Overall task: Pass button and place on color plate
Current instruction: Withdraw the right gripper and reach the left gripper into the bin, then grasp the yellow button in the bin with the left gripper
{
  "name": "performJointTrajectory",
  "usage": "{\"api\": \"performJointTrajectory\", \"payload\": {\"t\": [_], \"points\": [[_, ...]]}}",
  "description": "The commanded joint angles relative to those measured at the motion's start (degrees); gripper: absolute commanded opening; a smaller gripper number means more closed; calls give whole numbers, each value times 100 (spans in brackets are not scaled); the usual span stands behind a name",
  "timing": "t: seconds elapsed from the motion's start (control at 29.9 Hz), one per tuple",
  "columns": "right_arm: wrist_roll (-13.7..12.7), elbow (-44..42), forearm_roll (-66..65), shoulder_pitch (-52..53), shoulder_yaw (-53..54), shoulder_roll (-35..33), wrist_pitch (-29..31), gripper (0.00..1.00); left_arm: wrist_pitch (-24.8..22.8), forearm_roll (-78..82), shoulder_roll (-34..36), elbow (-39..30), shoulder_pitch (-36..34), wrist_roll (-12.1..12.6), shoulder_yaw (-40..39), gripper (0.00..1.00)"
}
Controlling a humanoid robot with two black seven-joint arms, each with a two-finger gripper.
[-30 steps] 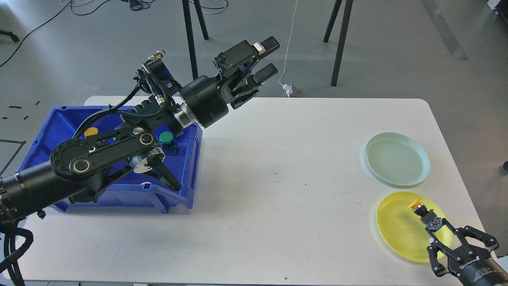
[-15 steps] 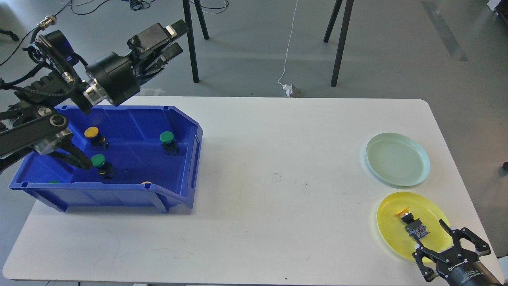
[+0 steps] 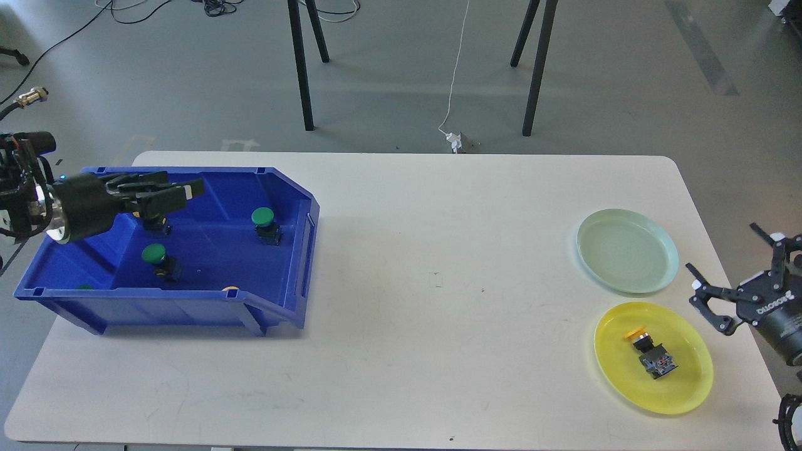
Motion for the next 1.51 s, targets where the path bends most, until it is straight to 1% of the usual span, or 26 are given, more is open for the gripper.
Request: {"api": "performJointTrajectory", "payload": {"t": [0.0, 0.1, 0.3, 0.37, 0.54, 0.74, 0.94, 1.1, 1.2, 1.3, 1.47], "points": [[1, -50, -87, 744, -19, -252, 0, 97, -478, 471, -193, 434, 28, 0, 128, 86], [1, -59, -95, 877, -46, -243, 0, 97, -698, 726, -376, 777, 11, 0, 128, 86], [1, -68, -113, 824, -283, -217, 0, 97, -1269, 779, -711, 1147, -42, 0, 128, 86], [1, -94, -113, 807, -371, -234, 0, 98, -1341, 779, -878, 1287, -42, 0, 128, 86], [1, -235, -113, 727, -380, -243, 0, 98, -1429, 779, -1291, 1797, -25, 0, 172, 85], [1, -252, -113, 727, -388, -243, 0, 98, -1420, 779, -1511, 2236, -16, 0, 172, 83], [1, -252, -113, 701, -397, -243, 0, 98, -1429, 771, -1599, 2334, 37, 0, 190, 83], [1, -261, -113, 666, -397, -243, 0, 98, -1429, 779, -1722, 2413, 45, 0, 374, 78], [1, -252, -113, 613, -397, -243, 0, 98, -1420, 771, -1740, 2536, 45, 0, 497, 77], [1, -261, -113, 578, -397, -243, 0, 98, -1420, 771, -1784, 2589, 45, 0, 524, 75], [1, -261, -113, 508, -389, -243, 0, 98, -1420, 771, -1792, 2615, 45, 0, 532, 67]]}}
